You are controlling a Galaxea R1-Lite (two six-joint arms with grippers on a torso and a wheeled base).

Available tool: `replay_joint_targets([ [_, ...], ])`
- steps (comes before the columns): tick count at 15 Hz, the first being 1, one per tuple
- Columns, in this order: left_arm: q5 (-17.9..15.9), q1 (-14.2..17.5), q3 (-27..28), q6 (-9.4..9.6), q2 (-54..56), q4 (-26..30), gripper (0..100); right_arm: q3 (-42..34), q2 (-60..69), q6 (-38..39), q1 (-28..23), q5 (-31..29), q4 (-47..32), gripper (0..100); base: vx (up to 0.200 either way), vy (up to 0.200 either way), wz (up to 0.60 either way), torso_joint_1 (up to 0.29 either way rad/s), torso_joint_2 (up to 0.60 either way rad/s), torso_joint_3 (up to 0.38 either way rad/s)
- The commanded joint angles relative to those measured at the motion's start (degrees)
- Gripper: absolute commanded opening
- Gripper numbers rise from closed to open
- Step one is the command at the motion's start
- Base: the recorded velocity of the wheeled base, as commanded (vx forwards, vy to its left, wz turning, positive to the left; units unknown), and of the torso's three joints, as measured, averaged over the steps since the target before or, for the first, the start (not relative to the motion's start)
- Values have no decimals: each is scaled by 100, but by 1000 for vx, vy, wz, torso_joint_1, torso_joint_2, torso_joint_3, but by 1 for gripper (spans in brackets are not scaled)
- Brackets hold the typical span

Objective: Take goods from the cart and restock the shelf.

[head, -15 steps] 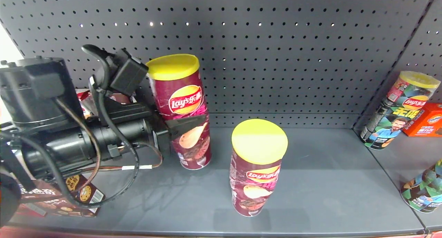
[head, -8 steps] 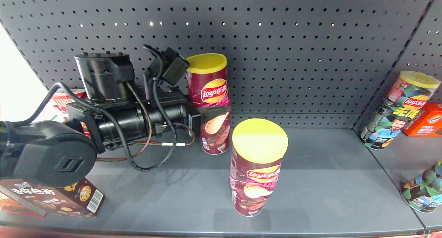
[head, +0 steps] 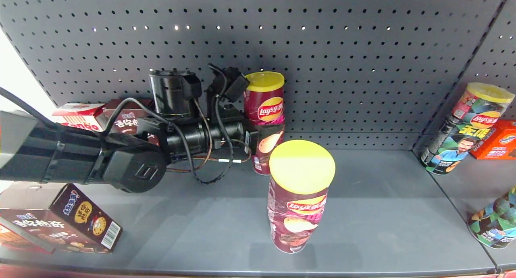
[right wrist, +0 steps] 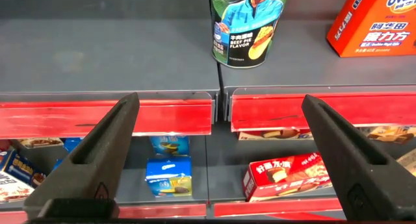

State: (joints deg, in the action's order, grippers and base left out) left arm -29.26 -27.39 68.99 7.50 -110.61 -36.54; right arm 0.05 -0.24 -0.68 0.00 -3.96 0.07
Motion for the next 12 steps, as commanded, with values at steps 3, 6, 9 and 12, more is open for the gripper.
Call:
replay_joint_targets([
  [3, -1, -21, 212, 6, -400, -12, 0, -5, -11, -2, 0, 1, 1, 100, 0, 0, 0, 0, 0, 0],
  [6, -1, -73, 335, 24, -594, -73, 0, 4, -11, -2, 0, 1, 1, 100, 0, 0, 0, 0, 0, 0],
  [9, 17, -100, 308, 199, -647, -82, 0, -5, -11, -2, 0, 1, 1, 100, 0, 0, 0, 0, 0, 0],
  [12, 8, -108, 273, 243, -585, -99, 100, -5, -11, -2, 0, 1, 10, 100, 0, 0, 0, 0, 0, 0],
])
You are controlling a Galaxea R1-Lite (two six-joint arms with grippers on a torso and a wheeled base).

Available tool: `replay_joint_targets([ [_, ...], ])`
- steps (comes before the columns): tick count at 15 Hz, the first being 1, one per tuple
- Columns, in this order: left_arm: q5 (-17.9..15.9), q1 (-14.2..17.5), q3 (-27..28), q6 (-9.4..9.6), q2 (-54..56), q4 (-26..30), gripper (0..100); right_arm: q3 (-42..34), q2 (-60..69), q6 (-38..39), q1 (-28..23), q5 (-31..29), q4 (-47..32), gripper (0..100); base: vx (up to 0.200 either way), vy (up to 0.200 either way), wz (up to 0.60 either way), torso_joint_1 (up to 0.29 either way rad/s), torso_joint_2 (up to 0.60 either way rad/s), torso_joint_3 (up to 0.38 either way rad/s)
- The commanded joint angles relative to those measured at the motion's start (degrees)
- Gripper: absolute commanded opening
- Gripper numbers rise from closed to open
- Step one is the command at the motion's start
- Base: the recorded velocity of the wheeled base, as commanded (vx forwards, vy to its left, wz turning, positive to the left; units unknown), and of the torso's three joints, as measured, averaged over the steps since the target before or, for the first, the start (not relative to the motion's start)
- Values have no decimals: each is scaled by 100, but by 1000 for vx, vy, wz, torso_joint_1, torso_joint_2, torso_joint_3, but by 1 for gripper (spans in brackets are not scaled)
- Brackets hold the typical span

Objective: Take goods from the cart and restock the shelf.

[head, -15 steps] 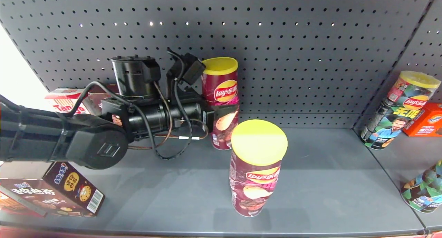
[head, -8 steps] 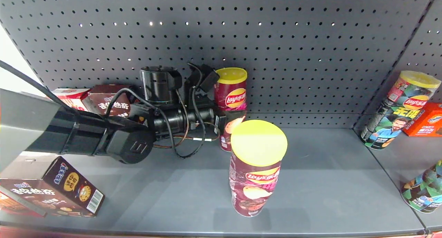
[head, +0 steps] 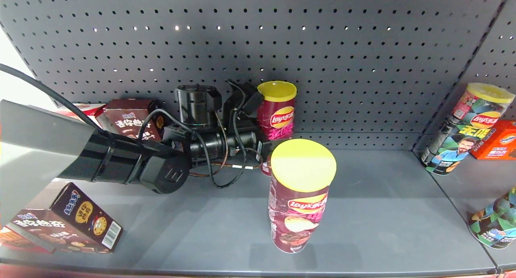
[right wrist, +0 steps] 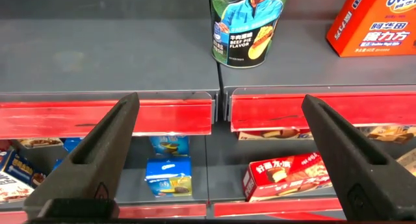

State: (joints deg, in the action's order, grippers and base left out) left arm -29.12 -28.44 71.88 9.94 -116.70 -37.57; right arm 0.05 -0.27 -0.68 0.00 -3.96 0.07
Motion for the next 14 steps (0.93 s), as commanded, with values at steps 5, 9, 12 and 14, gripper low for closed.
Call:
replay_joint_targets([
  [5, 12, -4, -446, 0, 780, 13, 100, -5, -8, -2, 0, 1, 1, 100, 0, 0, 0, 0, 0, 0],
  [9, 47, 14, -921, 0, 1220, -92, 100, 4, -8, -2, 0, 1, 1, 100, 0, 0, 0, 0, 0, 0],
  [12, 346, 190, -1615, 369, 1633, -251, 100, -5, -8, -2, 0, 1, 1, 100, 0, 0, 0, 0, 0, 0],
  [14, 733, 225, -2020, 588, 1765, -268, 100, -5, -8, -2, 0, -8, 1, 100, 0, 0, 0, 0, 0, 0],
])
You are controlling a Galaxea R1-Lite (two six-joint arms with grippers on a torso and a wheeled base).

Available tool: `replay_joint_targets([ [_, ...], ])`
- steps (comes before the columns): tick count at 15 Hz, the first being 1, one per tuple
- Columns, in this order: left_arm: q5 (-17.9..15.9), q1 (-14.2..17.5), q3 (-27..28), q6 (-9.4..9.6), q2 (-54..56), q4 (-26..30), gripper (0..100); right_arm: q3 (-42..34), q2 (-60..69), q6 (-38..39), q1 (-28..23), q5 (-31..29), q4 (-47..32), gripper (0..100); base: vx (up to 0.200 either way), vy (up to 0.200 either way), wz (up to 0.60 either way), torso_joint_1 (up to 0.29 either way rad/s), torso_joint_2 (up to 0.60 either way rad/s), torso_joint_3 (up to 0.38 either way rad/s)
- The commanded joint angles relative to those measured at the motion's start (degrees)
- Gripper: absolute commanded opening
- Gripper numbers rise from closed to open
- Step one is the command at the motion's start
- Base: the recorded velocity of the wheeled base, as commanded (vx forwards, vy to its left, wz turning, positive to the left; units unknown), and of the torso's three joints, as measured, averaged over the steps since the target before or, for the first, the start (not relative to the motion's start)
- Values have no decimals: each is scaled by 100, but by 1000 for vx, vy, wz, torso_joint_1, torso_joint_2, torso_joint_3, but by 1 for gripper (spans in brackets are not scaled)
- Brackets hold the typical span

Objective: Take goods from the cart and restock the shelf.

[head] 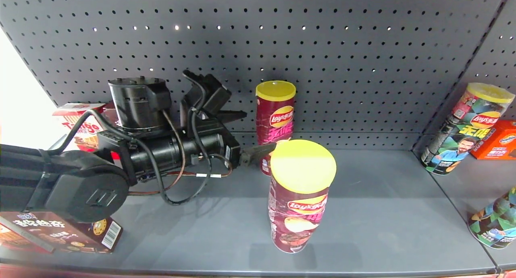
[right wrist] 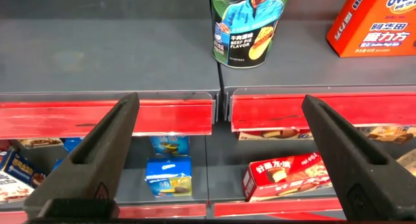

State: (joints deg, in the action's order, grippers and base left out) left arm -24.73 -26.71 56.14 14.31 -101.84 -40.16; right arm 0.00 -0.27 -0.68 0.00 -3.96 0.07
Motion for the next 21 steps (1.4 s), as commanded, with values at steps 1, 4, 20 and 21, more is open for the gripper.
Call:
replay_joint_targets([
  [1, 522, 52, -560, 151, 296, -19, 100, 0, -8, -2, 0, 1, 1, 100, 0, 0, 0, 0, 0, 0],
  [4, 1006, 87, -613, 89, 279, -63, 100, 9, -8, -2, 0, -8, 1, 100, 0, 0, 0, 0, 0, 0],
  [20, 2623, -159, -42, 371, -319, 17, 100, 0, -8, -2, 0, 1, 1, 100, 0, 0, 0, 0, 0, 0],
  [21, 2623, -168, -6, 371, -345, 17, 100, 0, -8, -2, 0, 1, 1, 100, 0, 0, 0, 0, 0, 0],
])
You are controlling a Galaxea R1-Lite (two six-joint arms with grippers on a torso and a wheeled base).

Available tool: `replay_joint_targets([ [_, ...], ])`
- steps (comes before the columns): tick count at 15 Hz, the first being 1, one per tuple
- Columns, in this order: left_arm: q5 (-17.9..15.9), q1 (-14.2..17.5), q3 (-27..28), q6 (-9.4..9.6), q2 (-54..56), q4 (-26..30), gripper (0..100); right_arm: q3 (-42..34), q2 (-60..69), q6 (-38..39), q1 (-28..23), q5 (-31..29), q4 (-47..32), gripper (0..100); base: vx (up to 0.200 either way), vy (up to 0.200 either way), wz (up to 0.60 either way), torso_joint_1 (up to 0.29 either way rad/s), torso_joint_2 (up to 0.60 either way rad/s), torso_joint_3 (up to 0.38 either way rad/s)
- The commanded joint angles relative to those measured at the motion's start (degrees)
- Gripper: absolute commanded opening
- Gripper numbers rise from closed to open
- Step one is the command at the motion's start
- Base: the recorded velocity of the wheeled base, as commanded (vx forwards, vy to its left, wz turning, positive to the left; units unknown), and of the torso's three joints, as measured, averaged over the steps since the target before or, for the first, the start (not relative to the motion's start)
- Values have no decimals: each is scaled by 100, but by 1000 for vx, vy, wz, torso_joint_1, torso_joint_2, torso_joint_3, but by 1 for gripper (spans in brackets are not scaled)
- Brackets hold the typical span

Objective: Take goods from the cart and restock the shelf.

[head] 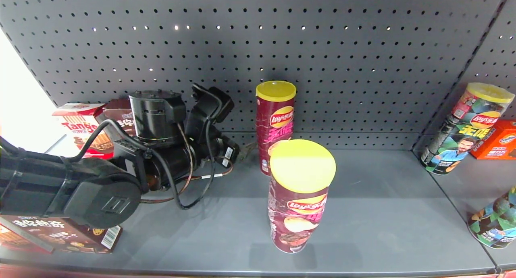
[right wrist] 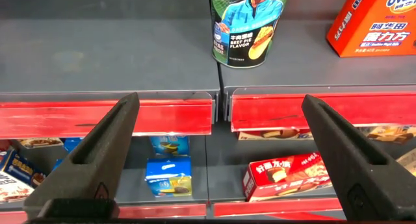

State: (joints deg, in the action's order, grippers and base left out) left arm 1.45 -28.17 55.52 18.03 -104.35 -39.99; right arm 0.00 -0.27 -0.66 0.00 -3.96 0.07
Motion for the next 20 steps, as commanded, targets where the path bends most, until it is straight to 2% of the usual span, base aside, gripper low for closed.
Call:
replay_joint_targets([
  [1, 4, -22, 91, -10, -138, -1, 100, 0, -8, -4, 0, 1, 1, 100, 0, 0, 0, 0, 0, 0],
  [13, 4, 40, 196, -28, -156, -18, 100, 0, -8, -4, 0, 1, 1, 100, 0, 0, 0, 0, 0, 0],
  [18, 66, 110, 214, -1, 293, 17, 100, 0, -8, -4, 0, 1, 1, 100, 0, 0, 0, 0, 0, 0],
  [20, 110, 110, 153, -1, 706, 210, 100, 0, -8, -4, 0, 1, 1, 100, 0, 0, 0, 0, 0, 0],
])
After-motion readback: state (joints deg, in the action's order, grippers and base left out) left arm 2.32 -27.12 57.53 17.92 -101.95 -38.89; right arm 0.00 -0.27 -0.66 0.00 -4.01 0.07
